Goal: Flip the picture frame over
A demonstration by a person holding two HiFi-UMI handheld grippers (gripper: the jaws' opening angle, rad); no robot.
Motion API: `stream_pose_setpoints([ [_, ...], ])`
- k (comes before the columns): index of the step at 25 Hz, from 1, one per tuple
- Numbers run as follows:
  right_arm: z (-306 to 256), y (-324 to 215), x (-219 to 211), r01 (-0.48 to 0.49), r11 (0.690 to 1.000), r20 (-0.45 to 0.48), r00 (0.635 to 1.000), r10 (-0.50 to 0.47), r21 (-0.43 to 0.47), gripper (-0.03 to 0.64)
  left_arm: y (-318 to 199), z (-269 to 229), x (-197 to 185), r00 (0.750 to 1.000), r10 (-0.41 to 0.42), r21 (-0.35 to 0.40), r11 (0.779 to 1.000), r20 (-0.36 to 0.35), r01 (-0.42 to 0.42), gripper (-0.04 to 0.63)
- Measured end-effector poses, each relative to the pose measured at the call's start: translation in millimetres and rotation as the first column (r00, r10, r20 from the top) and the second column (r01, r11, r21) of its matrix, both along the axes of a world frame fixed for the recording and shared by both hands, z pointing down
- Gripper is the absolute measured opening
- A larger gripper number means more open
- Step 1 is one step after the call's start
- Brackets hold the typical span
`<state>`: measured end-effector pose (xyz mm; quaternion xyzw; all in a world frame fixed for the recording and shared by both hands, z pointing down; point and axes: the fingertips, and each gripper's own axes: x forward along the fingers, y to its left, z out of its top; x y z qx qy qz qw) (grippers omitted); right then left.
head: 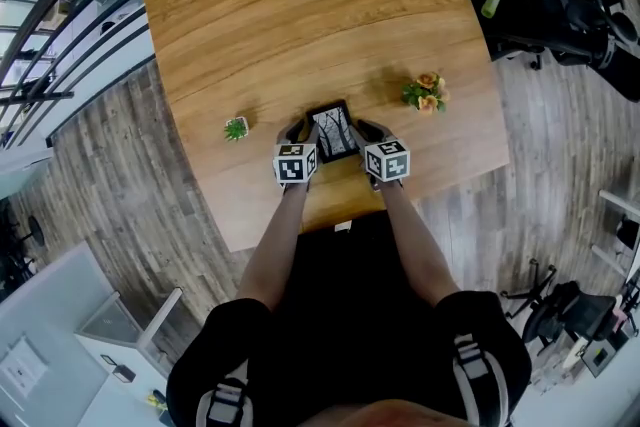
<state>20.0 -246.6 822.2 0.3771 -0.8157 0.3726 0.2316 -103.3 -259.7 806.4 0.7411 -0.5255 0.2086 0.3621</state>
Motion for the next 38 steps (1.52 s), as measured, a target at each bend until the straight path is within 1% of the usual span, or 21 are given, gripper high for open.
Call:
stream_pose_setpoints([
  [4, -6.4, 4.5, 0.6, -0.009, 1.0, -0.004, 1.0, 0.01, 0.024, 0.114, 2.0, -8.9, -7.9, 1.0, -0.011, 0.02, 1.0, 0.002, 0.011, 0.132],
  [8, -16.2, 6.5, 8.0, -0.019, 0.997, -0.015, 1.0, 0.02, 0.075, 0.062, 7.0, -21.2, -14.7, 1.0, -0.018, 0.049, 0.999, 0.006, 0.017, 0.126],
  [10, -21.0, 8.3, 13.3, -0.017, 0.994, -0.017, 1.0, 0.019, 0.104, 0.01, 12.4, -28.3, -18.7, 1.0, -0.019, 0.065, 0.998, 0.007, 0.018, 0.078],
  [11, -23.2, 9.2, 16.3, -0.018, 0.993, -0.023, 1.0, 0.021, 0.119, 0.006, 15.8, -31.2, -21.8, 1.0, -0.02, 0.074, 0.997, 0.013, 0.019, 0.065],
  [16, -33.3, 14.0, 30.7, -0.043, 0.984, -0.072, 0.996, 0.056, 0.175, 0.005, 32.7, -42.4, -40.2, 0.998, -0.043, 0.108, 0.993, 0.041, 0.038, 0.031],
  [20, -40.8, 24.5, 39.6, -0.07, 0.978, -0.082, 0.993, 0.088, 0.197, 0.005, 47.2, -49.5, -46.6, 0.998, -0.049, 0.127, 0.991, 0.05, 0.043, 0.024],
  [28, -52.9, 49.4, 51.0, -0.093, 0.968, -0.109, 0.987, 0.121, 0.233, 0.005, 71.2, -61.8, -47.4, 0.998, -0.017, 0.151, 0.989, 0.068, 0.006, 0.021],
  [38, -62.2, 79.3, 60.4, -0.123, 0.956, -0.112, 0.981, 0.157, 0.266, 0.005, 90.5, -77.6, -42.7, 0.997, 0.017, 0.196, 0.98, 0.074, -0.031, 0.021],
])
